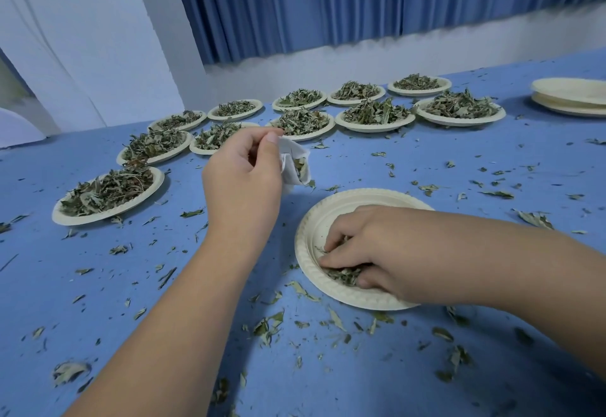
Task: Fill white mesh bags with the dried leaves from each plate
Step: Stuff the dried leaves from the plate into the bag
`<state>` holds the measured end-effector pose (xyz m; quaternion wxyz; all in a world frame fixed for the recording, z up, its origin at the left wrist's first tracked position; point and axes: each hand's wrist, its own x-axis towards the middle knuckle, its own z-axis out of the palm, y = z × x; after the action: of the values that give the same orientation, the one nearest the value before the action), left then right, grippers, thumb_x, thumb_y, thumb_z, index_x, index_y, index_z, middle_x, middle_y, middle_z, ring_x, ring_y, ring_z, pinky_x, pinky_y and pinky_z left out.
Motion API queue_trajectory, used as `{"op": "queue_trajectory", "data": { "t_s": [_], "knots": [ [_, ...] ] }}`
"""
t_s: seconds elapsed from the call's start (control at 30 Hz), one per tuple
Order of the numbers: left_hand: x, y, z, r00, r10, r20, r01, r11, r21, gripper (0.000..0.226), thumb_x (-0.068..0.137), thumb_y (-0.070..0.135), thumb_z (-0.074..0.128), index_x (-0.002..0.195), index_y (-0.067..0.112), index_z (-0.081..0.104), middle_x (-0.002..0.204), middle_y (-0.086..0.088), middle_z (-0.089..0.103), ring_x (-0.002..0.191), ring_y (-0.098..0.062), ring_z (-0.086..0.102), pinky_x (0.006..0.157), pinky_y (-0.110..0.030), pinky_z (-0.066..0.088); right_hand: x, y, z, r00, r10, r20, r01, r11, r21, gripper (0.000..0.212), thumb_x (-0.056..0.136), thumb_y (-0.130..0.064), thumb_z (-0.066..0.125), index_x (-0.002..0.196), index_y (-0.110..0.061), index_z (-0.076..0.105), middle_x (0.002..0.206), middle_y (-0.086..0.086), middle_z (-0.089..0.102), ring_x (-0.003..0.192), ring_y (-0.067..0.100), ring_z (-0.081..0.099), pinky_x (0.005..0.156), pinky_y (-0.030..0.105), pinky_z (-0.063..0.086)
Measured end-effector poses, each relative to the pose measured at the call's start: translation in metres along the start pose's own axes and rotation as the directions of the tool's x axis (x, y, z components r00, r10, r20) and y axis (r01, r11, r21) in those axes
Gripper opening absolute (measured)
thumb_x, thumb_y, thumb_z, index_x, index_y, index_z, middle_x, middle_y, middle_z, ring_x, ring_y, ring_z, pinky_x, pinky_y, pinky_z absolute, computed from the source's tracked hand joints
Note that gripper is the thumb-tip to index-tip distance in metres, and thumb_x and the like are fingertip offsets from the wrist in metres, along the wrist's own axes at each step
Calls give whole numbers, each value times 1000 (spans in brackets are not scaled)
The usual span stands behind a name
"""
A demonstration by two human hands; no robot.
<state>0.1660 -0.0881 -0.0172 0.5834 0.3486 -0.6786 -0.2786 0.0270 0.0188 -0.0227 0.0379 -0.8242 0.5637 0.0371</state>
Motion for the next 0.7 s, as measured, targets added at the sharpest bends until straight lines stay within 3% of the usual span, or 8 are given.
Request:
{"op": "queue_trajectory", "data": {
  "t_s": [0.1, 0.27, 0.4, 0.57, 0.7],
  "knots": [
    [0, 1, -2, 1000, 11, 0, -11, 1000, 6, 24, 96, 19, 55, 81, 33, 67, 69, 14, 63, 58, 5, 50, 54, -7, 38, 0, 0, 1, 1000, 3, -20, -4, 998, -58, 24, 94, -22, 51, 116, -24, 62, 119, -15, 48, 106, 9, 47, 83, 33, 44],
    [-2, 1, -3, 1000, 18, 13, -19, 1000, 24, 24, 97, 18, 55, 82, 33, 68, 73, 12, 65, 61, 6, 52, 56, -7, 41, -2, -2, -3, 999, 8, -45, -11, 997, -73, 24, 97, -28, 47, 113, -22, 64, 115, -12, 54, 101, 8, 51, 81, 32, 44],
    [-7, 5, -2, 998, 20, 66, -21, 1000, 12, 30, 98, 17, 55, 79, 38, 65, 67, 26, 63, 61, 7, 55, 53, -4, 41, -1, -4, -1, 994, -8, -107, -3, 994, -108, 25, 99, -28, 43, 112, -22, 64, 111, -9, 57, 98, 11, 53, 81, 31, 44],
    [-8, 10, 1, 983, -47, 176, 41, 998, 37, 25, 96, 19, 57, 80, 36, 67, 58, 24, 60, 55, 5, 53, 51, -7, 40, -3, -1, -2, 985, 18, -170, -9, 999, 51, 23, 97, -27, 49, 111, -24, 67, 107, -10, 59, 97, 8, 51, 84, 28, 42],
    [-11, 14, 2, 953, -127, 276, 116, 992, 56, 25, 94, 20, 60, 78, 36, 69, 52, 20, 60, 52, 4, 51, 49, -7, 38, -5, 6, -2, 973, 98, -209, -41, 964, 261, 24, 93, -23, 58, 114, -29, 68, 99, -19, 59, 94, -3, 48, 89, 20, 40]
  ]
}}
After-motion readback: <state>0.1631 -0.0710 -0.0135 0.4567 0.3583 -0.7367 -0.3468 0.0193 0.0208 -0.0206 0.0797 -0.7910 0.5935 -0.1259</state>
